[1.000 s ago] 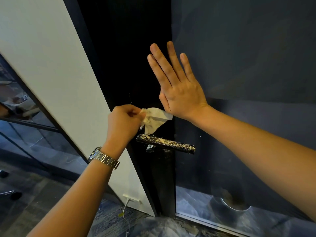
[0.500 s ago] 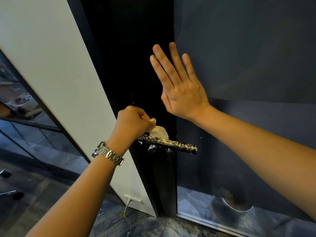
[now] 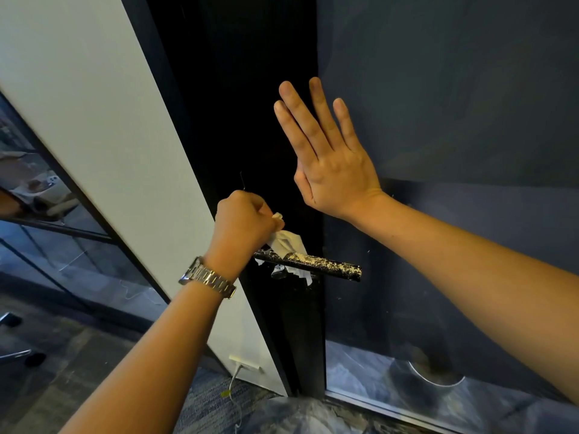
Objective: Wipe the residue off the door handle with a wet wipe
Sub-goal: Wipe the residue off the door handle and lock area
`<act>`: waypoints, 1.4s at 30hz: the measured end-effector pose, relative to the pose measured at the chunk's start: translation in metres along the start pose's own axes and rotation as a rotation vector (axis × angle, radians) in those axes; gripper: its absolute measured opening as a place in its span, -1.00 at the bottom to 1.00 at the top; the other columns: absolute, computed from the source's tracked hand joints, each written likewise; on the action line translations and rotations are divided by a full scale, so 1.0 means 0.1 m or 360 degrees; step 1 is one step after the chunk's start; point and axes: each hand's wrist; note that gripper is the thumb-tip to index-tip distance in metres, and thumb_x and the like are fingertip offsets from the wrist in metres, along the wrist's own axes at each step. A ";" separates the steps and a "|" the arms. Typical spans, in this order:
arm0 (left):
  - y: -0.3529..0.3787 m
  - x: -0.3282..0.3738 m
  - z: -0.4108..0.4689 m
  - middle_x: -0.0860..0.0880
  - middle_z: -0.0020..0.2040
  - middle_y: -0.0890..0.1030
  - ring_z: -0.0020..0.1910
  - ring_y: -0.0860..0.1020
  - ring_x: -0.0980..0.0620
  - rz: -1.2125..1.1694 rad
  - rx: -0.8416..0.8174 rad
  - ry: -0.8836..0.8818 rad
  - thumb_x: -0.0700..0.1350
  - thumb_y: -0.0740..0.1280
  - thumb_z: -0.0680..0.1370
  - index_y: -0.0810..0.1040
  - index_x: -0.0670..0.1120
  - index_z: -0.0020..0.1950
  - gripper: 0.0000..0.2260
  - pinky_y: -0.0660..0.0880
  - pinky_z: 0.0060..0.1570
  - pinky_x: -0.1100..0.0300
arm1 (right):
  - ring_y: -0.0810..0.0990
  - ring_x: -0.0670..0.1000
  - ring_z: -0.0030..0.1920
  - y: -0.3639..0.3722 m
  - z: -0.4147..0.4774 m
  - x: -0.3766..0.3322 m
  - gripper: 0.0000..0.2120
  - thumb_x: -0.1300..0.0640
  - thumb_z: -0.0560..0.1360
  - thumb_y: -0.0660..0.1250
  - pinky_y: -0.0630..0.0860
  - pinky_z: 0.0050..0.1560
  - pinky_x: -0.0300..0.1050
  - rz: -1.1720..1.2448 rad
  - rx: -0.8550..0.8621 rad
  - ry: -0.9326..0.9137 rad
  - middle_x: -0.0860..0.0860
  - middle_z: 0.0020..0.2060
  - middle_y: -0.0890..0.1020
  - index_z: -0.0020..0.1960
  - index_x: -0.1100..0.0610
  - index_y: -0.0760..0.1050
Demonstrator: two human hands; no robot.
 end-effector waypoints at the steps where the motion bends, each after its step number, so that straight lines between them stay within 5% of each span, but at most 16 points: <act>1: 0.02 -0.03 -0.03 0.05 -0.40 0.46 -0.44 0.42 0.20 -0.0081 0.0064 0.0037 -0.13 0.41 0.43 0.48 -0.10 -0.34 -0.81 0.38 -0.49 0.54 | 0.26 0.26 0.43 0.00 0.00 0.00 -0.42 0.21 0.45 0.17 0.15 0.42 0.15 0.0004 -0.0002 0.0000 0.17 0.42 0.33 0.45 0.24 0.20; 4: 0.03 -0.08 -0.13 -0.02 -0.34 0.57 -0.41 0.47 0.20 -0.0072 0.0334 0.0313 -0.15 0.38 0.46 0.62 -0.18 -0.17 -0.89 0.41 -0.38 0.53 | 0.25 0.25 0.43 0.01 -0.01 0.00 -0.43 0.21 0.45 0.17 0.13 0.43 0.14 0.0001 -0.0002 0.0001 0.17 0.42 0.32 0.46 0.24 0.21; 7: 0.05 -0.07 -0.10 -0.17 -0.12 0.64 -0.16 0.58 0.01 0.0250 0.0423 0.0749 -0.23 0.35 0.48 0.65 -0.23 -0.05 -0.88 0.41 -0.07 0.36 | 0.26 0.25 0.43 0.00 0.00 0.00 -0.43 0.22 0.45 0.17 0.14 0.42 0.14 -0.0012 0.0012 0.0007 0.16 0.42 0.33 0.45 0.24 0.22; 17: 0.02 -0.13 -0.04 -0.16 0.05 0.58 0.05 0.54 -0.10 0.0749 0.0009 0.1247 -0.29 0.32 0.46 0.62 -0.20 0.04 -0.81 0.56 -0.05 0.09 | 0.24 0.26 0.43 -0.01 -0.01 -0.01 -0.42 0.22 0.45 0.16 0.14 0.43 0.15 -0.0018 -0.0014 0.0003 0.17 0.43 0.31 0.46 0.24 0.20; 20: 0.04 -0.10 -0.03 -0.14 0.00 0.58 -0.11 0.53 0.02 0.0463 0.0214 0.0975 -0.25 0.26 0.51 0.60 -0.21 0.04 -0.83 0.42 -0.12 0.43 | 0.25 0.26 0.43 -0.01 0.00 -0.01 -0.42 0.22 0.45 0.16 0.14 0.43 0.15 -0.0006 -0.0014 0.0001 0.17 0.43 0.32 0.46 0.25 0.19; 22: 0.00 -0.11 -0.04 -0.07 -0.18 0.57 -0.34 0.47 0.11 0.0234 0.0299 0.0601 -0.22 0.20 0.56 0.57 -0.24 0.03 -0.81 0.38 -0.34 0.52 | 0.25 0.27 0.43 -0.01 0.00 0.00 -0.42 0.22 0.45 0.15 0.14 0.43 0.15 0.0011 -0.0015 -0.0002 0.17 0.42 0.32 0.46 0.25 0.20; 24: 0.03 -0.19 -0.03 -0.05 -0.32 0.50 -0.43 0.44 0.04 0.0116 0.0144 0.0182 -0.24 0.16 0.57 0.55 -0.28 -0.03 -0.80 0.38 -0.45 0.40 | 0.24 0.27 0.43 -0.01 -0.01 -0.01 -0.43 0.22 0.45 0.15 0.14 0.43 0.15 0.0014 -0.0016 -0.0006 0.17 0.43 0.32 0.46 0.25 0.19; 29: 0.11 -0.24 -0.02 -0.08 -0.39 0.42 -0.38 0.36 0.04 -0.0710 -0.0168 -0.0591 -0.29 0.23 0.51 0.44 -0.21 -0.36 -0.77 0.34 -0.31 0.21 | 0.24 0.25 0.44 0.00 -0.01 0.00 -0.43 0.22 0.45 0.15 0.13 0.43 0.14 -0.0017 -0.0004 -0.0002 0.16 0.43 0.32 0.46 0.24 0.20; 33: -0.04 -0.20 0.09 -0.11 -0.38 0.48 -0.36 0.43 0.00 -0.0539 0.0044 -0.0378 -0.31 0.26 0.47 0.55 -0.17 -0.33 -0.81 0.39 -0.31 0.15 | 0.27 0.25 0.43 0.00 -0.01 0.00 -0.42 0.23 0.44 0.15 0.15 0.42 0.14 -0.0053 0.0004 -0.0008 0.15 0.42 0.33 0.45 0.24 0.21; 37: -0.07 -0.10 0.06 0.00 -0.42 0.47 -0.54 0.36 0.19 -0.0270 0.0252 -0.0110 -0.24 0.21 0.53 0.60 -0.10 -0.13 -0.82 0.28 -0.60 0.45 | 0.26 0.25 0.43 0.00 0.00 -0.01 -0.42 0.23 0.44 0.15 0.14 0.43 0.14 -0.0022 0.0003 0.0000 0.16 0.42 0.33 0.45 0.25 0.21; 39: 0.01 -0.14 0.01 -0.03 -0.42 0.45 -0.50 0.38 0.09 -0.0260 0.0124 -0.0254 -0.23 0.18 0.56 0.50 -0.08 -0.19 -0.82 0.30 -0.62 0.45 | 0.25 0.25 0.43 -0.01 -0.01 0.00 -0.43 0.22 0.45 0.16 0.12 0.43 0.14 -0.0013 -0.0007 -0.0001 0.16 0.42 0.33 0.46 0.25 0.21; 42: 0.05 -0.21 -0.04 -0.12 -0.30 0.50 -0.38 0.49 0.02 -0.0892 -0.0247 -0.0717 -0.31 0.15 0.55 0.47 -0.20 -0.14 -0.86 0.48 -0.49 0.30 | 0.25 0.25 0.43 -0.01 -0.01 0.00 -0.43 0.22 0.46 0.15 0.10 0.43 0.13 -0.0019 -0.0015 -0.0004 0.16 0.43 0.32 0.46 0.24 0.21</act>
Point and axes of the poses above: each hand's wrist, its own z-axis towards the middle knuckle, its own y-axis out of the palm, x = y × z
